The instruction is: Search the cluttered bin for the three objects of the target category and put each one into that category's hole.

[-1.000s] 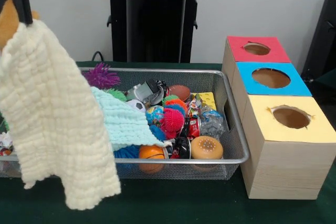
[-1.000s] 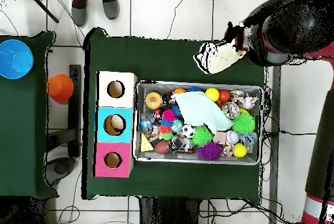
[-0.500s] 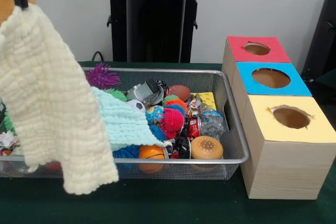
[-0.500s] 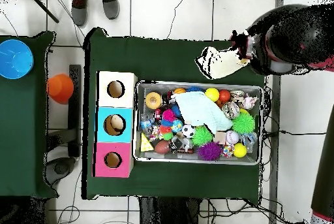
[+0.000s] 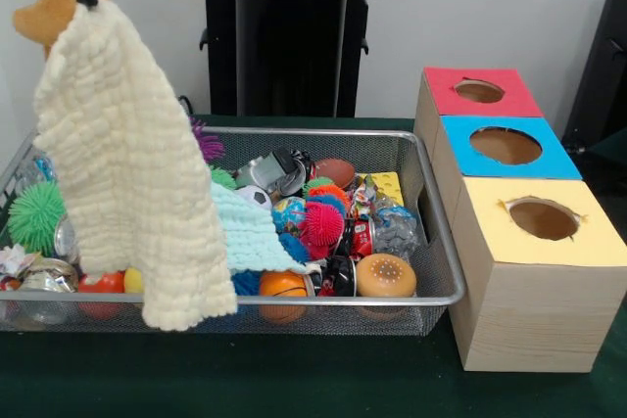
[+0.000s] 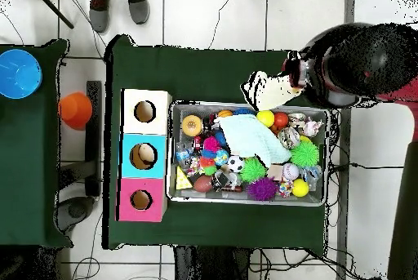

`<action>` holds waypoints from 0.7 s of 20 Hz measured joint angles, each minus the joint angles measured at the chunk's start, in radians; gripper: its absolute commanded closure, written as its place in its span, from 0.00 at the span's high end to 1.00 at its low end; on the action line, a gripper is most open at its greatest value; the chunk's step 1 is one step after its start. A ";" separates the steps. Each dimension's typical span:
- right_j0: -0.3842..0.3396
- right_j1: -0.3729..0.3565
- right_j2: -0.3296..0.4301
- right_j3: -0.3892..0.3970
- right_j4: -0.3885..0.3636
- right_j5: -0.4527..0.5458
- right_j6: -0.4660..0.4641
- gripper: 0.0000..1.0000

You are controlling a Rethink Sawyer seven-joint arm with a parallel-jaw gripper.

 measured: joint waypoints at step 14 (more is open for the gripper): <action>0.014 -0.055 -0.051 0.135 0.059 -0.096 0.000 0.00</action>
